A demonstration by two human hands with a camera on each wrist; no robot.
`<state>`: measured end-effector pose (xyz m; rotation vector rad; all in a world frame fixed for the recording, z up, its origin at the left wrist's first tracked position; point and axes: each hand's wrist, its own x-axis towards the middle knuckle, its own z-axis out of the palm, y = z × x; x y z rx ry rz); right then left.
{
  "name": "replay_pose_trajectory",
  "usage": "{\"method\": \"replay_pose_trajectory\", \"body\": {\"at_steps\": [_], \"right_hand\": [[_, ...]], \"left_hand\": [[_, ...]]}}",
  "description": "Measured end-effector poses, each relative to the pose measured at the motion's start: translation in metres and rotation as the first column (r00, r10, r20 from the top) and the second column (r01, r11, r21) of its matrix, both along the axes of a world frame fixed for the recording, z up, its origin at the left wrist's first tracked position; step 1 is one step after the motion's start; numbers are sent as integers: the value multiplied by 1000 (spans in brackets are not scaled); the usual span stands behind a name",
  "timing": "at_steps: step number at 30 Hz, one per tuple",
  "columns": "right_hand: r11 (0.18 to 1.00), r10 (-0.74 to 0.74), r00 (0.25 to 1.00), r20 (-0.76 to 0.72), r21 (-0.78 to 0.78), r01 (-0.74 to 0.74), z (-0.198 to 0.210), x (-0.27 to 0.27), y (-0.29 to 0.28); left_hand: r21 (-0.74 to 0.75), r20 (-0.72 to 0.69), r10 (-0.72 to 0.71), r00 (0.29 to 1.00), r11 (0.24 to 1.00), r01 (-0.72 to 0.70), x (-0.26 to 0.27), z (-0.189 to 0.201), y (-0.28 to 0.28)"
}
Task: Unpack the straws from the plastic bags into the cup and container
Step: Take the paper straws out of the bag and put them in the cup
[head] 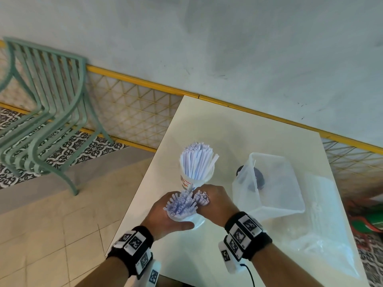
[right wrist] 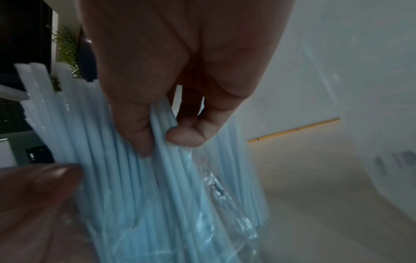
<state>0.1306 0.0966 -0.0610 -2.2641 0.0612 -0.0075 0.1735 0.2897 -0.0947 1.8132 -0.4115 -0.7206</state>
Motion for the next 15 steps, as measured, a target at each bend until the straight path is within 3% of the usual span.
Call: {"method": "replay_pose_trajectory", "body": {"at_steps": [4, 10, 15], "right_hand": [[997, 74, 997, -31, -19, -74, 3, 5, 8], [996, 90, 993, -74, 31, -88, 6, 4, 17], [996, 75, 990, -120, 55, -69, 5, 4, 18]], "left_hand": [[-60, -15, 23, 1000, 998, -24, -1, 8, -3], [-129, -163, 46, 986, 989, -67, 1, 4, -6], [-139, -148, 60, 987, 987, -81, 2, 4, -10]]}}
